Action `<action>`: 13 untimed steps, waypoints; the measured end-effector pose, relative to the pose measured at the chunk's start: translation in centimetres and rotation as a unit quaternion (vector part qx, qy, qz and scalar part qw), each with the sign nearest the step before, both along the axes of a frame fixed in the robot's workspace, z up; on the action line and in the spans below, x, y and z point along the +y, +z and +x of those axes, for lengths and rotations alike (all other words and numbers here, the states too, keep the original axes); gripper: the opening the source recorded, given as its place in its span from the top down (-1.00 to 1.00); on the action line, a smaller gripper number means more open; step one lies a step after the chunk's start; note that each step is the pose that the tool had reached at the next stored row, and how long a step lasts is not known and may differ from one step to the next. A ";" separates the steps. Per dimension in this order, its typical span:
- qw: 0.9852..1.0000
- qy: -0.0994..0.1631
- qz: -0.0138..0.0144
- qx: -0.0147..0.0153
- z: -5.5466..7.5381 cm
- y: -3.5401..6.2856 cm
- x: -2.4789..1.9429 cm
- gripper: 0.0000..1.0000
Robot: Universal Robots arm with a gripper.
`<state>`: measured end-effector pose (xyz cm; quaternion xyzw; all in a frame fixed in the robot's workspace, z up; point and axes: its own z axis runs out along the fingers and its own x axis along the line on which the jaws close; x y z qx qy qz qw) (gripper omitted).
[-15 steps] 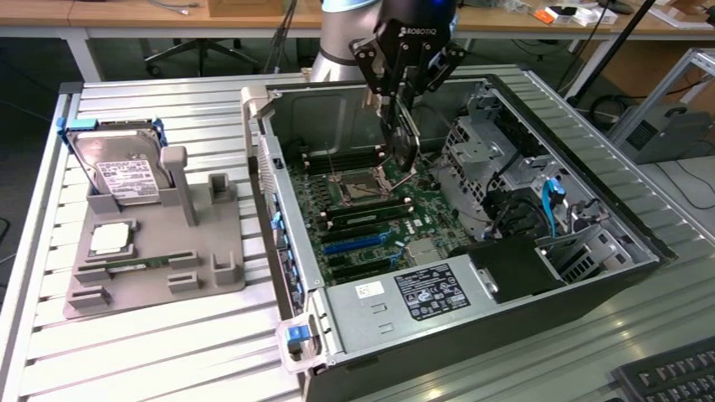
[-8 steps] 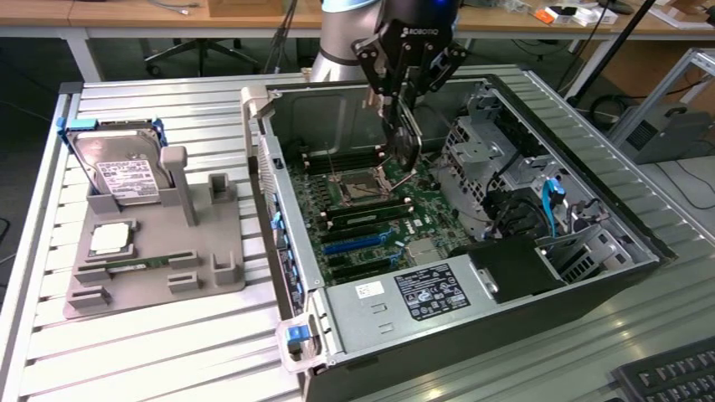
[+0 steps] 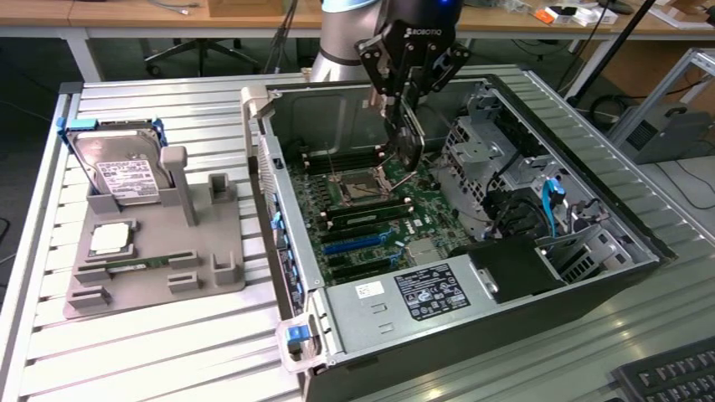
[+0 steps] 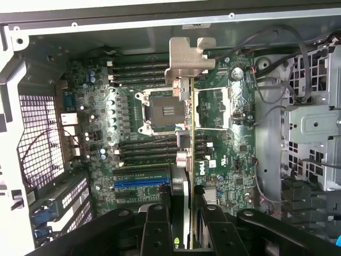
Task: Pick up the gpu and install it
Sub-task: 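Pick up the gpu and move the gpu toward the slot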
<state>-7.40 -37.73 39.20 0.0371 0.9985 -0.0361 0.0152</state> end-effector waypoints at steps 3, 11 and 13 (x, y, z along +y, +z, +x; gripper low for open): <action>1.000 0.000 0.000 0.000 0.1 -0.02 0.00 0.47; 1.000 0.000 -0.001 0.000 0.4 -0.06 0.00 0.47; 1.000 0.000 -0.001 0.000 0.5 -0.08 0.00 0.47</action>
